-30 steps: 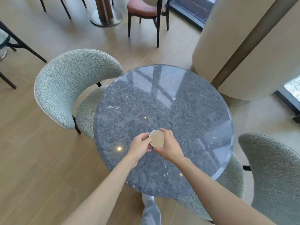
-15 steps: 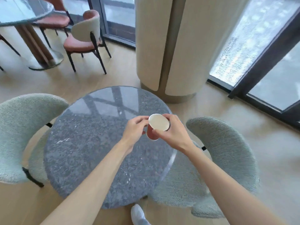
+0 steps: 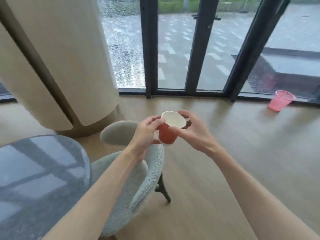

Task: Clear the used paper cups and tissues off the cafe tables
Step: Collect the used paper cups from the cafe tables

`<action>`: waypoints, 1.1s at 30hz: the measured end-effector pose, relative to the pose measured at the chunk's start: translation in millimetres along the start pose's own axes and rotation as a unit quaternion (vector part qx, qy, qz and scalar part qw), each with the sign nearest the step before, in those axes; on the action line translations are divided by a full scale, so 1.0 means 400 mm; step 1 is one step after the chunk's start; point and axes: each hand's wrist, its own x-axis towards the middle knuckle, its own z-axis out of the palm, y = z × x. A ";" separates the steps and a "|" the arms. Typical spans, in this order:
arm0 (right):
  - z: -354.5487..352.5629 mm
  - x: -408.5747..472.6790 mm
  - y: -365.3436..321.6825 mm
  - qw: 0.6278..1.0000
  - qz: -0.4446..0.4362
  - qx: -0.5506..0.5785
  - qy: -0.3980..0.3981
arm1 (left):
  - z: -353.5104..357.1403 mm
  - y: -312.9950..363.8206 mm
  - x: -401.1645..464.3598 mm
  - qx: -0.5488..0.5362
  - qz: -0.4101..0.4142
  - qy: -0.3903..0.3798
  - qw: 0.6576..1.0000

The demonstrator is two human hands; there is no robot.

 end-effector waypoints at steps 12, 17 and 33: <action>-0.670 -0.357 0.269 0.962 0.110 0.020 0.249 | 0.817 0.040 -0.052 0.010 -0.030 -0.251 0.967; -0.823 -0.439 0.368 0.936 0.170 0.021 0.308 | 1.053 0.016 -0.036 0.021 -0.046 -0.341 0.939; -1.410 -0.313 0.661 0.840 0.252 -0.038 0.479 | 1.778 0.059 0.345 0.013 -0.009 -0.507 0.862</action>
